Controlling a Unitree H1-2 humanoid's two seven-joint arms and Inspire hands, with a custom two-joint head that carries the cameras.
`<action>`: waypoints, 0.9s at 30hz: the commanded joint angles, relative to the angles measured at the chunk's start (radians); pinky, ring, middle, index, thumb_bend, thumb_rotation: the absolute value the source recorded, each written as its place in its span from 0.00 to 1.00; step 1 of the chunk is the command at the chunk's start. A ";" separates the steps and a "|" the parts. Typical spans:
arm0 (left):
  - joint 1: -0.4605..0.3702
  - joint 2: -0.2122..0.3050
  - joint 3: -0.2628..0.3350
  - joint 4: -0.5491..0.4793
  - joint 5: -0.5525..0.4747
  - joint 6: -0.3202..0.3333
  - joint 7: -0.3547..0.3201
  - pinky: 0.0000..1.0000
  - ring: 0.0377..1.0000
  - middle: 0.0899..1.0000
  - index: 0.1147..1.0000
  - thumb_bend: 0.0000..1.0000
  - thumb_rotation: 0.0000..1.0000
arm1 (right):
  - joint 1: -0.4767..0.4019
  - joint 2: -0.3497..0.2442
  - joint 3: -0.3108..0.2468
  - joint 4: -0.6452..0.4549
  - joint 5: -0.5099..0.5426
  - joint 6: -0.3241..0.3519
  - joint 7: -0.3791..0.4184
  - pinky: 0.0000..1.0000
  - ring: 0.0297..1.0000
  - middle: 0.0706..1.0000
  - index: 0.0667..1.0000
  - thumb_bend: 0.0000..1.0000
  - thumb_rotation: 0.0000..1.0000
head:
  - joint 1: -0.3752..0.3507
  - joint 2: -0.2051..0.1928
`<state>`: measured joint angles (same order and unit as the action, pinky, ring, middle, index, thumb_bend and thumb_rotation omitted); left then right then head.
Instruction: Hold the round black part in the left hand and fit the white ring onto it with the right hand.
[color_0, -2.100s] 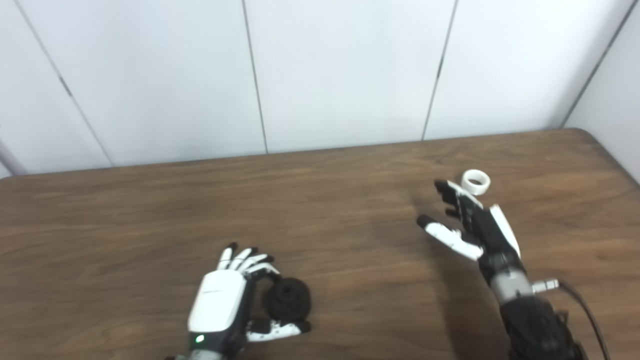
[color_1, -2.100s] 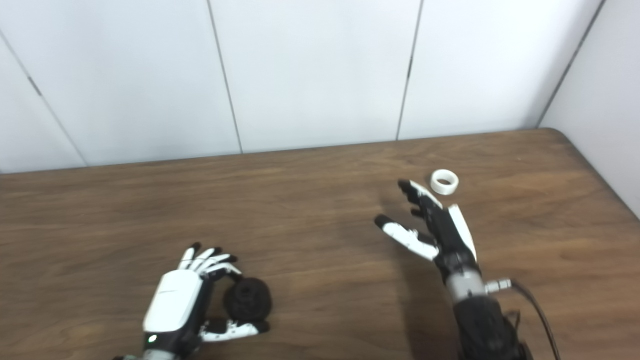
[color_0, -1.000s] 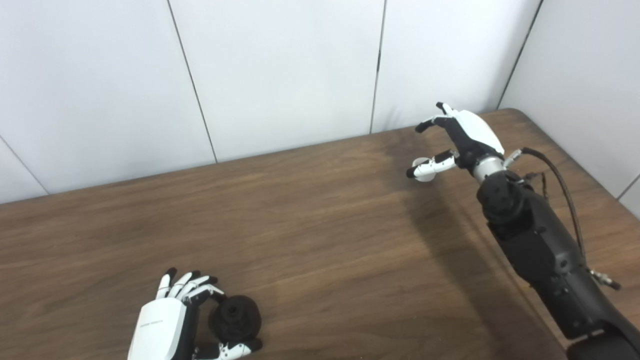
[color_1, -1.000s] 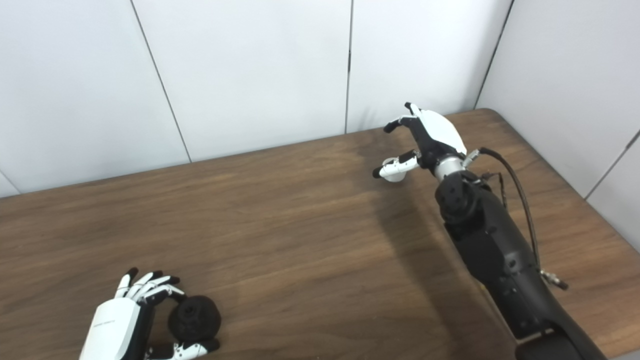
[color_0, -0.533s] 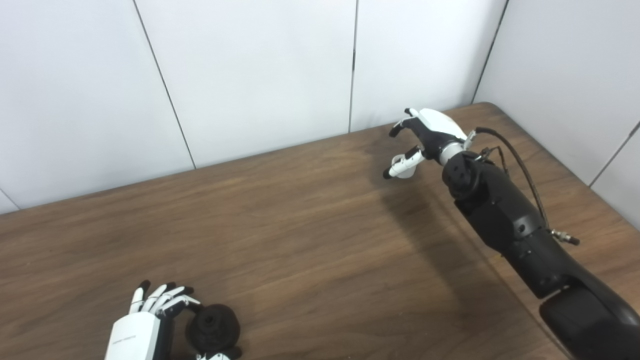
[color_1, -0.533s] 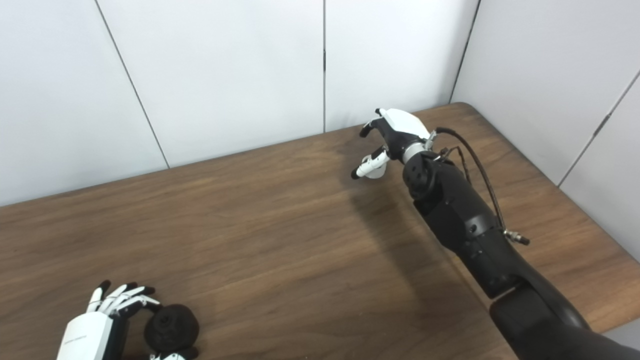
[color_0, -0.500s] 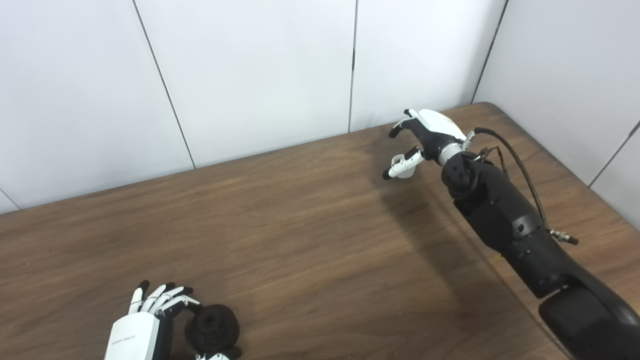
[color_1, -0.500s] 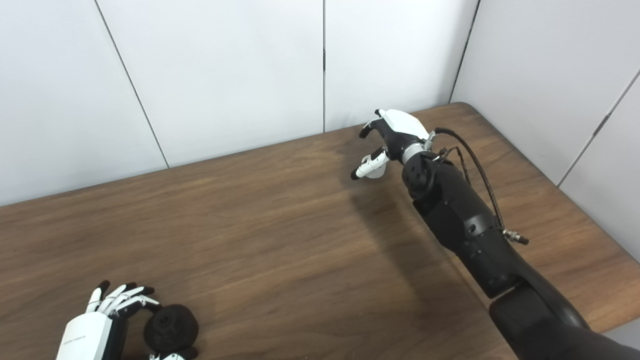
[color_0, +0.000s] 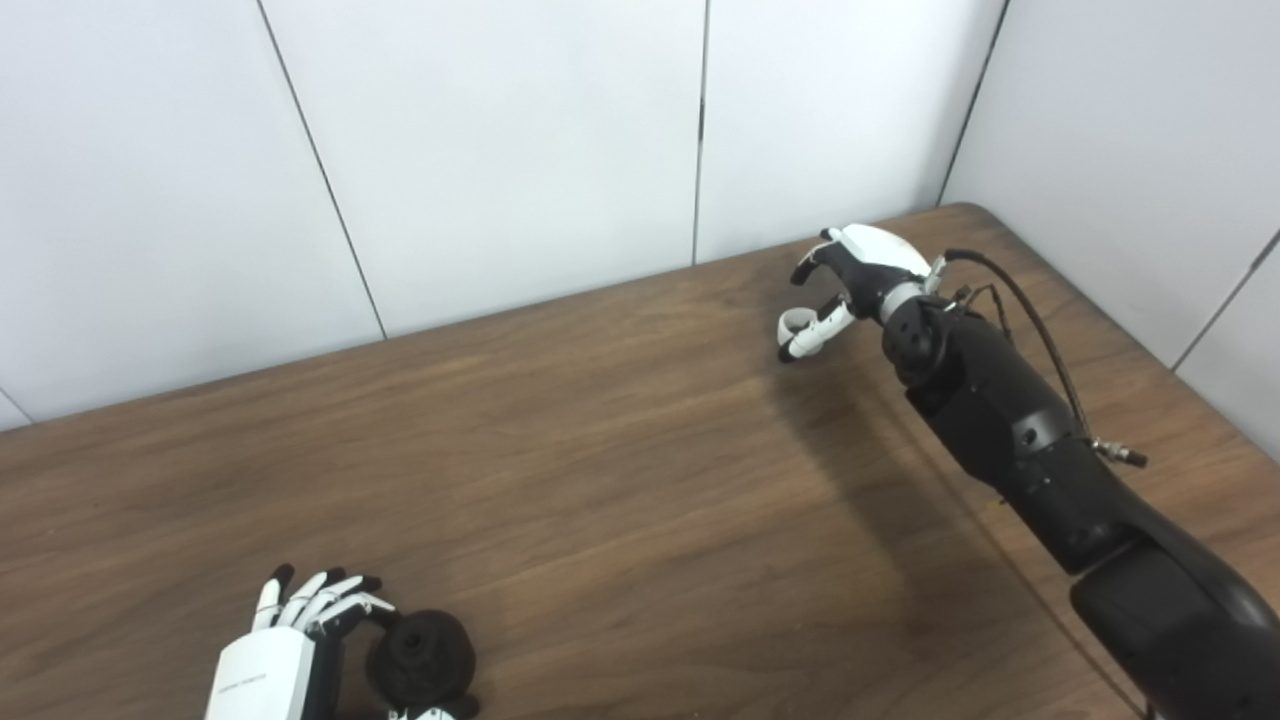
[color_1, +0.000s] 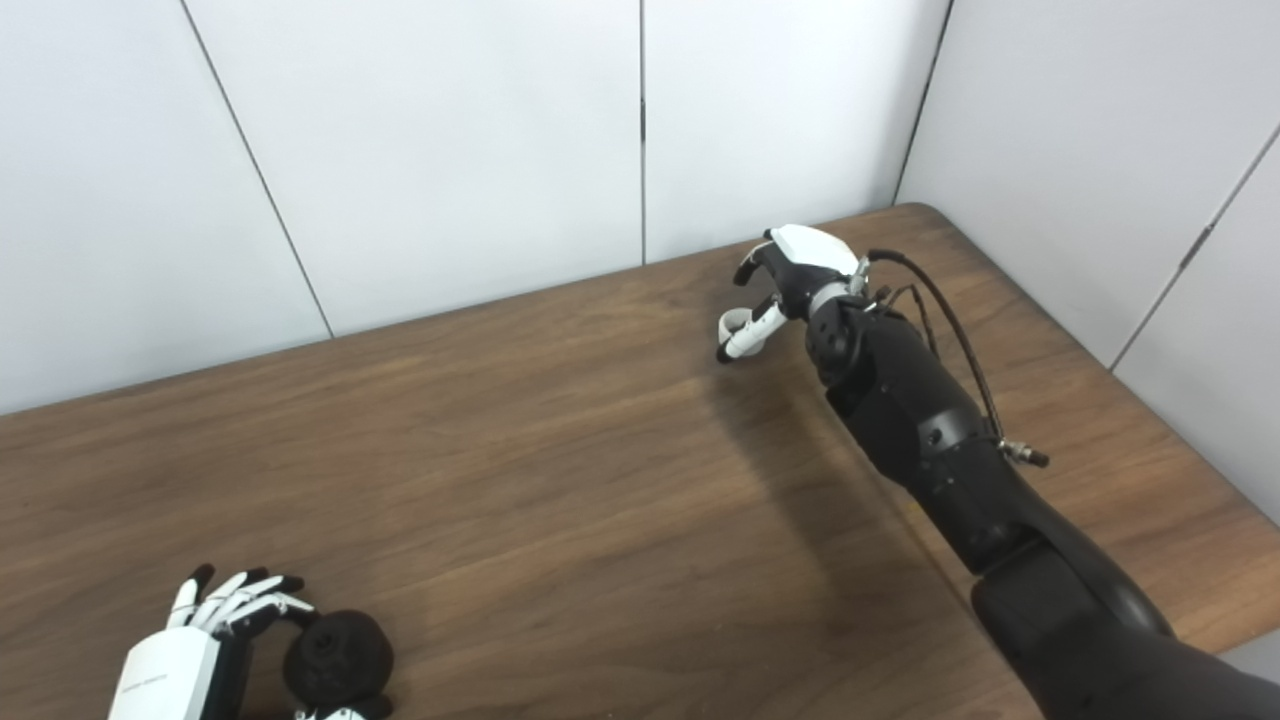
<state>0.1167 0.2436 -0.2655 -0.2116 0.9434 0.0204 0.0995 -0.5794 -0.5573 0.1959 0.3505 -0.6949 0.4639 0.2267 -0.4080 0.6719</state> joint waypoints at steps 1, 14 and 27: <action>0.004 0.011 0.009 -0.024 0.007 0.002 -0.007 1.00 0.87 0.75 0.41 0.52 0.06 | -0.057 -0.034 -0.003 -0.006 -0.023 0.004 -0.009 1.00 1.00 1.00 0.70 0.90 0.25 | -0.001 0.000; 0.006 0.004 0.008 -0.032 0.019 0.010 -0.011 1.00 0.87 0.75 0.41 0.53 0.06 | -0.061 -0.036 0.007 0.016 -0.016 -0.006 -0.025 1.00 1.00 0.98 0.67 0.88 0.24 | 0.007 0.002; 0.005 0.001 0.006 -0.033 0.025 0.011 -0.013 1.00 0.87 0.75 0.41 0.52 0.06 | -0.051 -0.035 0.006 -0.001 -0.004 -0.020 -0.032 1.00 1.00 0.96 0.62 0.85 0.22 | 0.010 0.004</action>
<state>0.1184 0.2389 -0.2654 -0.2204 0.9484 0.0247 0.0867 -0.5863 -0.5614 0.2073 0.3804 -0.6915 0.4587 0.2255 -0.3973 0.6750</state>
